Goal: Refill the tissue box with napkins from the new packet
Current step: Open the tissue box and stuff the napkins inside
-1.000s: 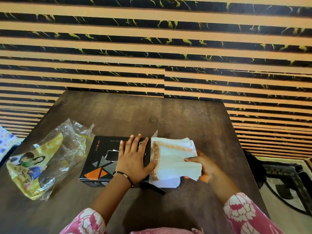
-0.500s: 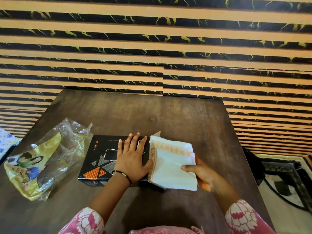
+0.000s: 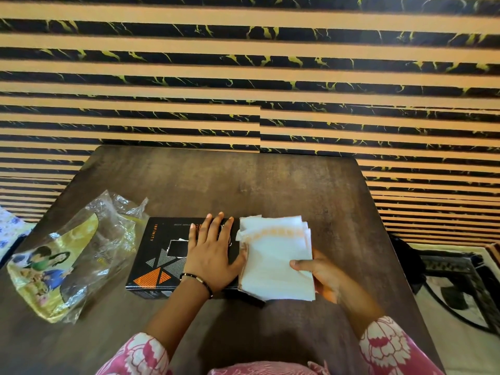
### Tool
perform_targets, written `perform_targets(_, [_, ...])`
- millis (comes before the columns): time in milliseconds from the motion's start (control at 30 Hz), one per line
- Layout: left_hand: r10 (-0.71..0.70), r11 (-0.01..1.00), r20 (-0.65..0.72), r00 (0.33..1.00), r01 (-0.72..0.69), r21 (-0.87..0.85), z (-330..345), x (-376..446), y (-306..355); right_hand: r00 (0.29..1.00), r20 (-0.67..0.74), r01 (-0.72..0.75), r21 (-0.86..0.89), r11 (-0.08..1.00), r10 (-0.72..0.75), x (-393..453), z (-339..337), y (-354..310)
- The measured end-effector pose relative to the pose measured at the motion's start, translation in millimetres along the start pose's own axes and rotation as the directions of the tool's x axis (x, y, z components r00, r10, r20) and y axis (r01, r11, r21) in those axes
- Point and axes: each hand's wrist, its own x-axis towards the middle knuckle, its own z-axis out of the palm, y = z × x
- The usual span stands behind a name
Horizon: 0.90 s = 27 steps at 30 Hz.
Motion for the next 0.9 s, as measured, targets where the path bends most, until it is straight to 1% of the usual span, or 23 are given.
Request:
perform_targets(67, [0.0, 1.0, 0.015, 1.0, -0.001, 0.025, -0.5, -0.1, 0.1, 1.0, -0.018, 0.013, 0.035, 0.999, -0.012, 2.5, 1.3, 0.8])
perform_targets(167, [0.0, 1.0, 0.021, 1.0, 0.0, 0.015, -1.1, -0.7, 0.1, 0.997, -0.07, 0.013, -0.016, 1.0, -0.014, 2.8, 4.6, 0.0])
perform_targets(300, [0.003, 1.0, 0.013, 1.0, -0.003, 0.003, -0.9, -2.0, 0.0, 1.0, 0.004, -0.019, -0.12, 0.993, 0.019, -2.6, 4.7, -3.2])
perform_targets(367, [0.004, 1.0, 0.007, 1.0, -0.004, -0.002, -0.4, -1.8, 0.4, 1.0, 0.012, -0.018, -0.149, 0.989, 0.02, -4.9, 5.2, -5.2])
perform_targets(433, [0.005, 1.0, -0.001, 1.0, -0.005, -0.009, -0.8, -2.0, 0.8, 1.0, -0.006, -0.002, -0.154, 0.988, 0.001, -4.8, 8.5, -8.3])
perform_targets(567, [0.004, 1.0, 0.009, 1.0, -0.004, 0.021, -1.5, -1.8, 1.6, 0.997, -0.061, 0.03, -0.093, 0.995, -0.036, -2.5, 17.9, -15.5])
perform_targets(733, [0.0, 1.0, 0.031, 1.0, -0.001, 0.025, -3.0, -1.8, 1.1, 0.999, 0.011, -0.038, -0.142, 0.989, 0.039, -2.9, 31.8, -13.4])
perform_targets(767, [0.002, 1.0, 0.027, 1.0, -0.003, 0.024, -3.1, -2.3, 1.2, 0.999, -0.017, -0.038, -0.111, 0.993, 0.036, -2.1, 31.6, -12.4])
perform_targets(833, [0.004, 1.0, 0.019, 1.0, -0.004, 0.016, -3.2, -3.6, 1.6, 0.995, -0.096, -0.026, 0.024, 0.999, 0.028, 0.4, 29.6, -8.5])
perform_targets(900, [0.003, 1.0, 0.019, 1.0, -0.003, 0.018, -3.2, -4.1, 1.7, 0.996, -0.077, -0.036, 0.152, 0.988, 0.048, -0.5, 29.7, -6.7])
